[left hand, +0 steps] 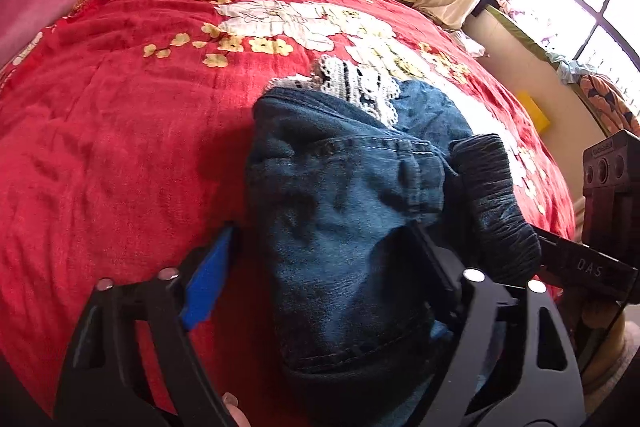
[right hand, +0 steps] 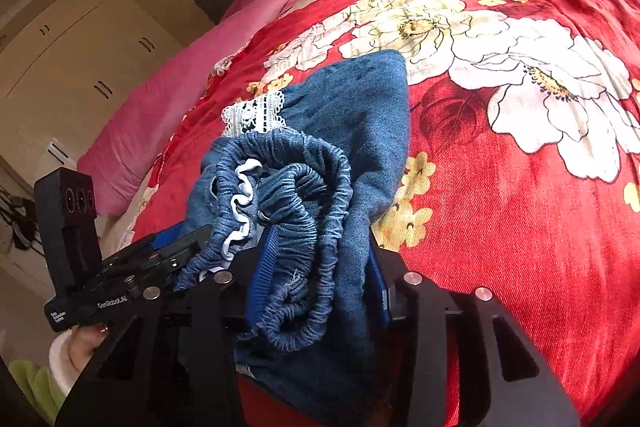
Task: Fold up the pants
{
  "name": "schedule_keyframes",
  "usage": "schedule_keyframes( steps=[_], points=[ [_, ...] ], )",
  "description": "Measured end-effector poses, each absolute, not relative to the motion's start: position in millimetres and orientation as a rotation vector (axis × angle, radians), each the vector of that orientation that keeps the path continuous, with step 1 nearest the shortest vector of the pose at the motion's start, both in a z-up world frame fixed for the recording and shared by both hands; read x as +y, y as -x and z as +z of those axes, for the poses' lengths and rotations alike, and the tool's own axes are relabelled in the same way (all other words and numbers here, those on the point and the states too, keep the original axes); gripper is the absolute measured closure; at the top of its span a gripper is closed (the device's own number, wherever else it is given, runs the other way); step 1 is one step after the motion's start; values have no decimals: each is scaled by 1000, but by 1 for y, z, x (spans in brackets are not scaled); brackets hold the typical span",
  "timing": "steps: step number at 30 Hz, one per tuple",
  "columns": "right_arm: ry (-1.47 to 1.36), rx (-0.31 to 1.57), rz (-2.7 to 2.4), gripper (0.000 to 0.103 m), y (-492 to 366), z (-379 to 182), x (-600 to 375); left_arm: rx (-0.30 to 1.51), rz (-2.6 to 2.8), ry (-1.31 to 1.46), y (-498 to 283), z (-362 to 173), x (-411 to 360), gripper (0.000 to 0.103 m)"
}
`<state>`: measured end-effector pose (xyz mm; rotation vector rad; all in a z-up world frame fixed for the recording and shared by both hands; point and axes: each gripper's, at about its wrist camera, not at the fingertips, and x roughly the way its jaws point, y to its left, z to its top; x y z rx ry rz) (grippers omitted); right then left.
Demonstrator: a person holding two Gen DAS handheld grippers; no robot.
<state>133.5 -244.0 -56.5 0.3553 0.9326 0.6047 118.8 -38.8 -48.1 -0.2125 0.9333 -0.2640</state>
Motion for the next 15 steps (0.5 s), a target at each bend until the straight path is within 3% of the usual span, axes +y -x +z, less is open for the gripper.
schedule_keyframes(
  steps=[1, 3, 6, 15],
  points=[
    [-337, 920, 600, 69, -131, -53, -242, 933, -269, 209, -118, -47, -42, 47],
    [-306, 889, 604, 73, -127, -46, -239, 927, -281, 188, -118, -42, -47, 66],
    [-270, 841, 621, 75, -121, -32, -234, 908, -280, 197, -118, -33, -48, 79],
    [-203, 731, 658, 76, -129, 8, -220, 805, -280, 185, -125, 7, -46, 81]
  ],
)
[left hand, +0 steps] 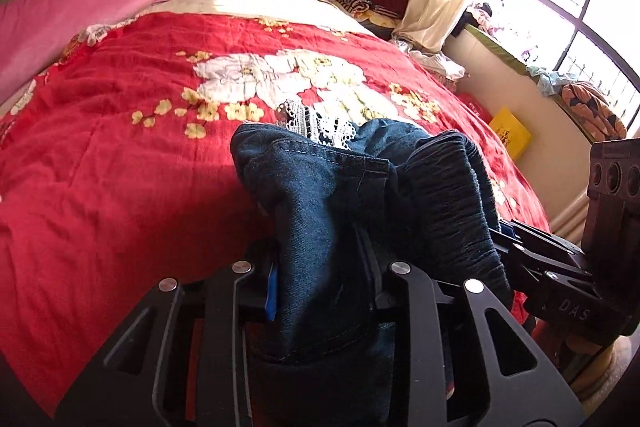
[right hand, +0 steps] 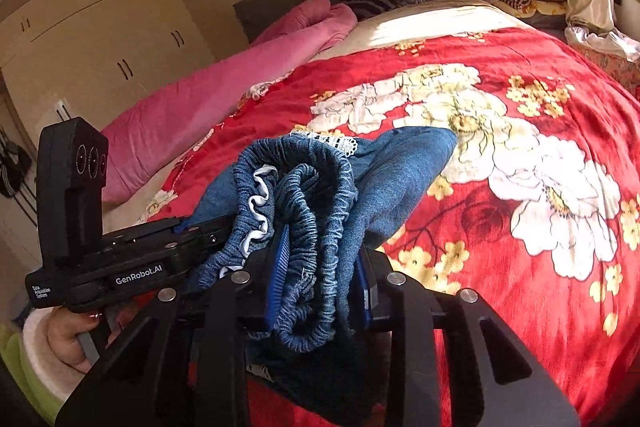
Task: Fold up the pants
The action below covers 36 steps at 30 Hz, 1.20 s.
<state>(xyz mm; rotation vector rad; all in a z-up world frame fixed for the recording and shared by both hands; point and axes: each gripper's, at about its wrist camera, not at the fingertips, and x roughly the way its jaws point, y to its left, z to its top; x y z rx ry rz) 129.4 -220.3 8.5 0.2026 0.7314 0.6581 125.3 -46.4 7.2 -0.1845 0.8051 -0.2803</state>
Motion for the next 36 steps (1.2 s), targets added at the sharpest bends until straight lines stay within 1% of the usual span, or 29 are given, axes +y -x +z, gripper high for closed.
schedule_keyframes(
  steps=[4, 7, 11, 14, 15, 16, 17, 18, 19, 21, 23, 29, 33, 36],
  points=[
    [-198, 685, 665, 76, -152, 26, -216, 746, -264, 178, -143, 30, -41, 81],
    [-207, 669, 660, 76, -175, 28, -214, 714, -235, 152, -163, 38, -40, 81],
    [-196, 720, 603, 76, -213, 7, -209, 726, -184, 125, -195, 21, -40, 81],
    [-196, 828, 535, 76, -237, -25, -209, 774, -137, 123, -210, -5, -37, 81],
    [-211, 861, 509, 73, -242, -35, -212, 789, -118, 130, -213, -13, -34, 81],
    [-245, 890, 495, 72, -245, -44, -217, 801, -108, 135, -215, -19, -30, 79],
    [-275, 904, 482, 69, -247, -50, -223, 814, -102, 141, -215, -26, -28, 67],
    [-292, 913, 461, 57, -248, -55, -228, 823, -89, 142, -216, -32, -25, 55],
    [-306, 918, 454, 54, -249, -58, -233, 829, -81, 145, -217, -36, -21, 52],
    [-337, 916, 466, 52, -249, -62, -238, 843, -84, 176, -219, -44, -12, 44],
    [-345, 913, 464, 50, -247, -62, -240, 847, -84, 195, -219, -48, -7, 39],
    [-326, 888, 447, 44, -237, -59, -241, 844, -89, 200, -216, -50, -4, 33],
    [-316, 870, 430, 38, -228, -51, -244, 838, -86, 191, -213, -47, -5, 33],
    [-320, 863, 429, 36, -221, -45, -251, 833, -85, 194, -208, -44, -4, 33]
  ],
)
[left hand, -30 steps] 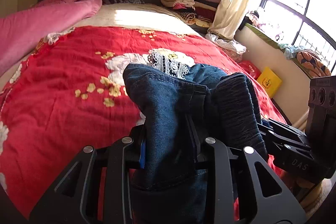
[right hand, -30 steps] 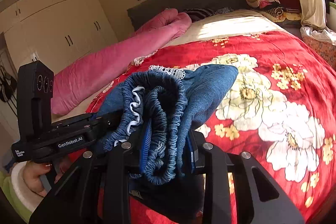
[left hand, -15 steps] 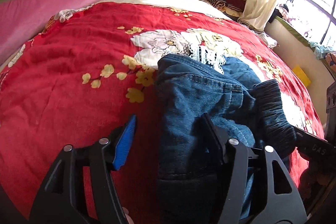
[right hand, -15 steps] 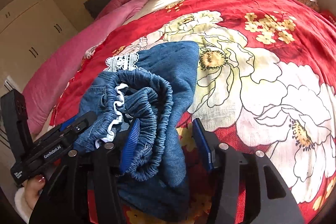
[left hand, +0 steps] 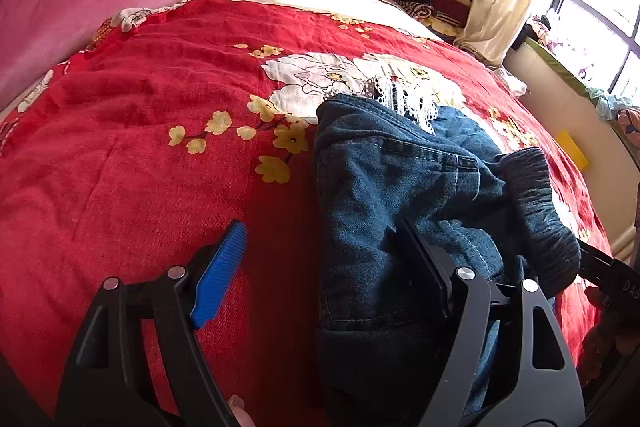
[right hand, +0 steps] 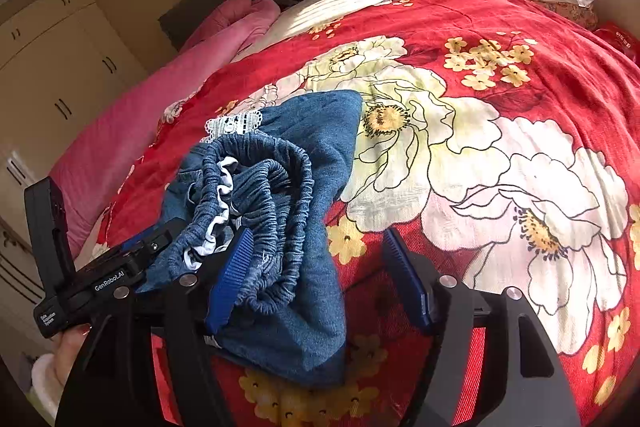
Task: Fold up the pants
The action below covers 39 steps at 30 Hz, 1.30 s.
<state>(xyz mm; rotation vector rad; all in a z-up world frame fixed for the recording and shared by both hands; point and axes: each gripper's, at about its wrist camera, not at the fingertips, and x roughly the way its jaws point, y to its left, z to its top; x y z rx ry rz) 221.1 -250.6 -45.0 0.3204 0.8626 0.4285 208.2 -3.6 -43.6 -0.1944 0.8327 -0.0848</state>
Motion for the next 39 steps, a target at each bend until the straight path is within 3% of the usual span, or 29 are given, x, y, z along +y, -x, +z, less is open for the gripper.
schedule_keyframes(
  steps=[13, 21, 27, 39],
  points=[
    [-284, 795, 406, 24, -189, -22, -266, 797, -83, 183, -174, -21, -4, 25],
    [-235, 719, 403, 11, -156, 3, -266, 760, -69, 140, -142, 1, -9, 10],
    [-169, 674, 392, 5, -124, 15, -263, 755, -83, 115, -110, 10, -18, 10],
    [-138, 696, 356, 5, -78, -3, -269, 778, -62, 141, -46, -8, -26, 10]
  ],
)
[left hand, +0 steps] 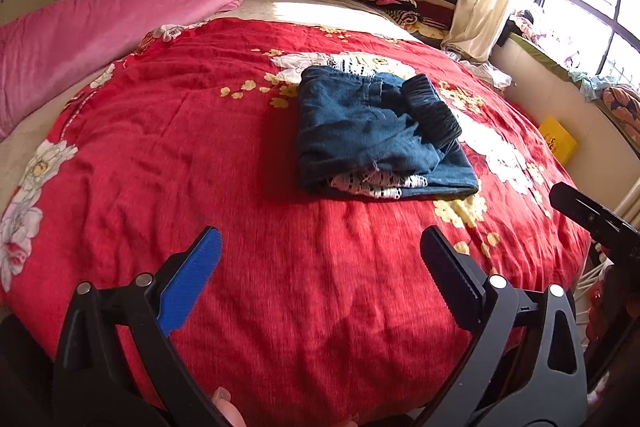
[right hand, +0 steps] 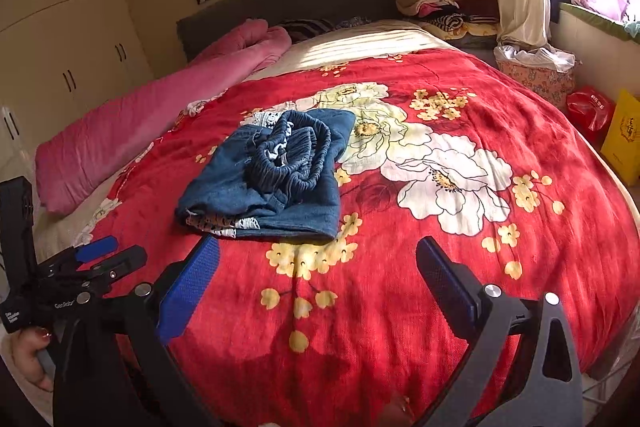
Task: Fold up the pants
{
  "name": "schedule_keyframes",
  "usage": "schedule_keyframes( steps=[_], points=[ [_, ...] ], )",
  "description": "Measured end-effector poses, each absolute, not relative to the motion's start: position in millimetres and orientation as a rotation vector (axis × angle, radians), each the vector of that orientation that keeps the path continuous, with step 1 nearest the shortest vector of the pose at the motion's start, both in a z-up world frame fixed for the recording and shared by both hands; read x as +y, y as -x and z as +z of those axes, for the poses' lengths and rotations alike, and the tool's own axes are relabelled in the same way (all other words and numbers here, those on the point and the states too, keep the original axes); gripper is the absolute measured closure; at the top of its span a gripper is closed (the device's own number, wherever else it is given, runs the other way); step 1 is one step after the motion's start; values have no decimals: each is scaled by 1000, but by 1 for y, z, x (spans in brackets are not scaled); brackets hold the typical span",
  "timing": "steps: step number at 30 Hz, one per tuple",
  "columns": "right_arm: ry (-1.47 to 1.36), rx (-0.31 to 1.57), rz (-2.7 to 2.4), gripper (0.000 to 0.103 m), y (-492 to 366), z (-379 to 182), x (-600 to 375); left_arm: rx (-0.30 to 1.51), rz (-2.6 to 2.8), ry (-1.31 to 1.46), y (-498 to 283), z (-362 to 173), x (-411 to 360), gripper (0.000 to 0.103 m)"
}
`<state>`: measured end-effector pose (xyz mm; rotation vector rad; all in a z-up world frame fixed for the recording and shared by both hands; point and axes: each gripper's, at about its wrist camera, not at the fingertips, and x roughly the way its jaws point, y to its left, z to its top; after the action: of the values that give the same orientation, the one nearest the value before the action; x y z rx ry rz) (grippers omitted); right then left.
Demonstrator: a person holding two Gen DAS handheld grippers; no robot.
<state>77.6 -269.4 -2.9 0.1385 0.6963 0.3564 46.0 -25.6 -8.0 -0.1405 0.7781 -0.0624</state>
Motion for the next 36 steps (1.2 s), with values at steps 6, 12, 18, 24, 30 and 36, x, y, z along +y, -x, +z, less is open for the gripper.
schedule_keyframes(
  steps=[6, 12, 18, 24, 30, 36],
  points=[
    [-174, 738, 357, 5, -70, -18, -277, 797, -54, 150, -36, -25, -29, 10],
    [-152, 746, 338, 5, -66, -22, -278, 802, -61, 137, -37, -28, -33, 10],
    [-141, 756, 352, 5, -65, -24, -274, 804, -60, 132, -36, -27, -34, 10],
    [-136, 755, 347, 5, -66, -25, -274, 810, -56, 134, -37, -27, -34, 10],
    [-134, 759, 345, 5, -66, -25, -274, 815, -56, 139, -38, -28, -32, 10],
    [-127, 761, 343, 5, -65, -25, -273, 814, -62, 135, -37, -27, -33, 10]
  ],
)
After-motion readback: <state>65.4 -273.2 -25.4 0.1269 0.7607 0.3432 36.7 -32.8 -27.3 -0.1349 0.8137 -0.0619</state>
